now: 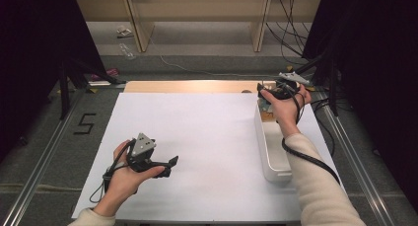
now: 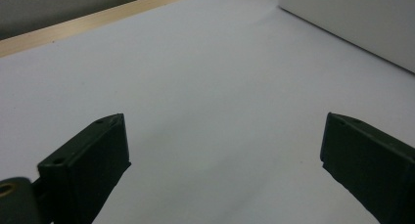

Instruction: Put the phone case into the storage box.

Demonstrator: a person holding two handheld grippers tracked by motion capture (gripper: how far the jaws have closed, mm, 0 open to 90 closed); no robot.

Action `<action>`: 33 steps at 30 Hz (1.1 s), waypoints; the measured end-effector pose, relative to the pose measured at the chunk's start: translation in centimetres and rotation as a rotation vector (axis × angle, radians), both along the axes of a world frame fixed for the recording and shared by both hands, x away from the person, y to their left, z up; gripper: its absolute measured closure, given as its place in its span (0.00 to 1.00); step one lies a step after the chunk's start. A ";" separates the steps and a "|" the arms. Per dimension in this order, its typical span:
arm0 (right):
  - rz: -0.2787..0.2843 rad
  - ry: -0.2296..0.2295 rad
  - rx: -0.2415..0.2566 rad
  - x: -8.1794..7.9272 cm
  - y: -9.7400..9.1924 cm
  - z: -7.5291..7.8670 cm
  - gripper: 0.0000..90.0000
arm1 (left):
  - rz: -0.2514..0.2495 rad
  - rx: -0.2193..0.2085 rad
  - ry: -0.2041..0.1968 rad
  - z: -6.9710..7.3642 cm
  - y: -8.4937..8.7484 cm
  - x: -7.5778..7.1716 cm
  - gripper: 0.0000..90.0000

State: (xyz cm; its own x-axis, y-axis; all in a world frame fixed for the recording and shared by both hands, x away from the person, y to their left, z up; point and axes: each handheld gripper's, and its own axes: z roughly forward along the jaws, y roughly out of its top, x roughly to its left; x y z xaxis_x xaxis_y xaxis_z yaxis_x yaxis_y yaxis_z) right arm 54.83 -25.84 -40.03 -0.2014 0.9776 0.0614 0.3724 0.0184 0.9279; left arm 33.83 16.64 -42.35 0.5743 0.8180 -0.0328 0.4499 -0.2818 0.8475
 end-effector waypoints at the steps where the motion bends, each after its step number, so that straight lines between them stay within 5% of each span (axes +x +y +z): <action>1: 0.001 -0.004 0.002 0.0 0.0 0.1 0.00 | -0.002 0.001 -0.001 0.0 0.0 0.0 0.04; 14: 0.012 -0.043 0.009 -1.0 -0.2 1.7 0.00 | 0.000 -0.003 -0.001 0.0 0.0 0.0 0.04; 33: 0.070 -0.049 0.012 -4.7 -0.4 2.1 0.03 | -0.005 -0.006 -0.005 0.1 -0.1 -0.1 0.04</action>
State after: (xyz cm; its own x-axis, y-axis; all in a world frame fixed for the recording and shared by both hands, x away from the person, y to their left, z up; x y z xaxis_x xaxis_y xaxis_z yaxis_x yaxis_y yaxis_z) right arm 50.17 -26.27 -37.90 -0.2721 0.9603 0.0617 0.3249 0.0313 0.9452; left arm 33.73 16.50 -42.25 0.5788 0.8147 -0.0348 0.4444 -0.2794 0.8511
